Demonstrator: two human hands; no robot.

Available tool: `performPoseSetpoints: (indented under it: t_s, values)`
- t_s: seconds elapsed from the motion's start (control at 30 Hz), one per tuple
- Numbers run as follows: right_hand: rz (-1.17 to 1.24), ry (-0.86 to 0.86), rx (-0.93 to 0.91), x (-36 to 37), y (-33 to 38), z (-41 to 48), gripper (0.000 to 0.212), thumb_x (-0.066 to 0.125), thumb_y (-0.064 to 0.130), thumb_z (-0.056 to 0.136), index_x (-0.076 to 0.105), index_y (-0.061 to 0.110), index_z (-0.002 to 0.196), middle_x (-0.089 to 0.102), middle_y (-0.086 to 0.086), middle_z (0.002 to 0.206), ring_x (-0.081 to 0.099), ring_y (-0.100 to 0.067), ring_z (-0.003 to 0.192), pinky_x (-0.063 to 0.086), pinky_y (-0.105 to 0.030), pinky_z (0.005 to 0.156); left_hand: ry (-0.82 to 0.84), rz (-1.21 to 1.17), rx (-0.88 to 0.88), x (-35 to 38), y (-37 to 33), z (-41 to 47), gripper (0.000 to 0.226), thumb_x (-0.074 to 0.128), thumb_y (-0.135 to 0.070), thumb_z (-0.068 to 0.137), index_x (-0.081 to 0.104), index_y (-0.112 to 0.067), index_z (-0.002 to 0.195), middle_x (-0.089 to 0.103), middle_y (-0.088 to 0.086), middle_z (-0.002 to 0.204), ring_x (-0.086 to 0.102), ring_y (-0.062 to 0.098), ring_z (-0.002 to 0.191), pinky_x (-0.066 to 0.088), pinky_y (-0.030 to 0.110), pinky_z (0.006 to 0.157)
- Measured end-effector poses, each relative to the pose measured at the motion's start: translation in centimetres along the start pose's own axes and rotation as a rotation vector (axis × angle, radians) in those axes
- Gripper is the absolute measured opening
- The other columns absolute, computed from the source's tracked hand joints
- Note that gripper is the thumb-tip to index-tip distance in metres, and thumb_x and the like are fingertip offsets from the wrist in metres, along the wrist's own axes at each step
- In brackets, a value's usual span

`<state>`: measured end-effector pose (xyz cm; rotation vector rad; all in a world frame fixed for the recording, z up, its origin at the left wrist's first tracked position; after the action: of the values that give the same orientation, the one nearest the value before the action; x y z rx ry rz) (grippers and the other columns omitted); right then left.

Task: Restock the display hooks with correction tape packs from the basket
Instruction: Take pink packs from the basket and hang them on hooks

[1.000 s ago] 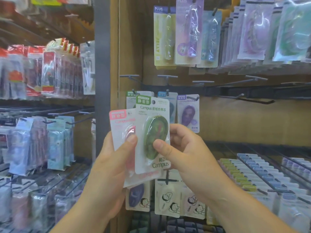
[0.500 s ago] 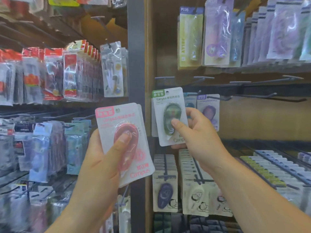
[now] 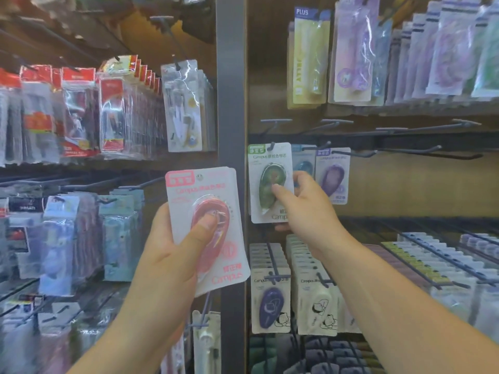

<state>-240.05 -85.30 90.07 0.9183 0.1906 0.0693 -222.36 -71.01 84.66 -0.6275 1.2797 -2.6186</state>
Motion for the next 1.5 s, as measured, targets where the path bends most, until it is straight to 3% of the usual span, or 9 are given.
performPoseSetpoints:
  t_s: [0.43, 0.57, 0.63, 0.73, 0.93, 1.1, 1.17, 1.33, 1.5]
  values:
    - [-0.293, -0.054, 0.080, 0.3, -2.6, 4.4, 0.021, 0.059, 0.039, 0.101, 0.049, 0.031, 0.118, 0.064, 0.004, 0.116, 0.067, -0.016, 0.093, 0.063, -0.041, 0.075, 0.041, -0.039, 0.012, 0.1, -0.2, -0.1, 0.042, 0.076, -0.041, 0.079, 0.069, -0.041, 0.120, 0.079, -0.011, 0.114, 0.077, 0.011, 0.101, 0.062, 0.027, 0.068]
    - [-0.280, -0.161, 0.030, -1.1, -1.2, 2.8, 0.054, 0.065, 0.045, 0.097, 0.038, 0.032, 0.141, 0.051, 0.008, 0.126, 0.055, -0.007, 0.101, 0.043, -0.014, 0.064, 0.059, -0.085, 0.021, 0.3, -0.5, -0.2, 0.041, 0.073, -0.038, 0.080, 0.071, -0.042, 0.122, 0.077, -0.008, 0.121, 0.076, 0.015, 0.108, 0.063, 0.030, 0.070]
    - [-0.123, -0.175, -0.047, -1.6, 1.0, 0.2, 0.046, 0.063, 0.049, 0.097, 0.043, 0.037, 0.136, 0.055, 0.012, 0.120, 0.057, 0.002, 0.097, 0.042, -0.007, 0.063, 0.078, -0.117, 0.036, 0.5, -0.7, -0.3, 0.044, 0.069, -0.036, 0.080, 0.071, -0.040, 0.124, 0.077, -0.005, 0.124, 0.076, 0.018, 0.110, 0.063, 0.032, 0.073]
    - [0.040, 0.042, -0.185, -0.2, 4.2, -4.8, 0.022, 0.063, 0.055, 0.090, 0.064, 0.039, 0.105, 0.066, 0.011, 0.097, 0.063, -0.002, 0.088, 0.053, -0.021, 0.075, 0.096, -0.134, 0.055, 1.2, -1.0, -0.4, 0.043, 0.070, -0.035, 0.079, 0.072, -0.038, 0.122, 0.078, -0.002, 0.122, 0.077, 0.020, 0.108, 0.063, 0.031, 0.071]
    - [0.000, 0.239, -0.236, 0.7, 4.8, -9.3, 0.052, 0.094, 0.048, 0.060, 0.071, 0.030, 0.103, 0.073, -0.002, 0.094, 0.068, -0.024, 0.088, 0.059, -0.048, 0.077, 0.129, -0.152, 0.023, 4.1, -0.4, -0.8, 0.050, 0.076, -0.028, 0.075, 0.067, -0.022, 0.124, 0.079, 0.010, 0.113, 0.079, 0.028, 0.094, 0.062, 0.031, 0.063]
    - [0.041, 0.248, -0.176, -0.5, 3.5, -8.9, 0.034, 0.092, 0.027, 0.074, 0.071, 0.027, 0.100, 0.076, 0.002, 0.094, 0.072, -0.020, 0.090, 0.061, -0.042, 0.082, 0.102, -0.133, -0.002, 6.0, 0.6, -0.9, 0.046, 0.089, -0.028, 0.073, 0.069, -0.029, 0.114, 0.080, 0.006, 0.108, 0.080, 0.026, 0.089, 0.065, 0.039, 0.063]
    - [0.081, 0.245, -0.129, -1.1, 2.4, -8.6, 0.031, 0.089, 0.024, 0.078, 0.070, 0.026, 0.102, 0.076, 0.001, 0.099, 0.072, -0.021, 0.095, 0.061, -0.041, 0.085, 0.099, -0.184, -0.015, 6.4, 1.0, -0.8, 0.028, 0.073, -0.040, 0.076, 0.075, -0.037, 0.104, 0.081, 0.004, 0.105, 0.080, 0.023, 0.089, 0.067, 0.041, 0.068]
    - [0.368, 0.192, -0.008, -2.8, 1.2, -7.8, 0.029, 0.075, 0.005, 0.089, 0.062, 0.010, 0.115, 0.078, -0.006, 0.105, 0.075, -0.022, 0.098, 0.059, -0.027, 0.077, 0.187, -0.215, -0.052, 8.5, 1.9, -1.3, 0.053, 0.079, -0.014, 0.079, 0.065, -0.032, 0.127, 0.078, 0.007, 0.117, 0.079, 0.029, 0.099, 0.066, 0.045, 0.065]
    - [0.442, 0.193, 0.046, -3.8, 0.7, -7.3, 0.028, 0.063, 0.009, 0.096, 0.055, 0.013, 0.123, 0.078, -0.009, 0.108, 0.075, -0.026, 0.100, 0.060, -0.035, 0.079, 0.179, -0.171, -0.018, 9.2, 2.1, -1.5, 0.048, 0.063, -0.018, 0.084, 0.060, -0.028, 0.131, 0.079, 0.003, 0.117, 0.078, 0.027, 0.102, 0.066, 0.045, 0.073]
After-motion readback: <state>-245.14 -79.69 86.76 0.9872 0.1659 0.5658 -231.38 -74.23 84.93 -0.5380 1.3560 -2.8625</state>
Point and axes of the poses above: each hand's wrist, its own z-axis towards the middle knuckle, its own x-axis out of the palm, y = z × x, the point moved 10 cm from there along z, towards the middle knuckle
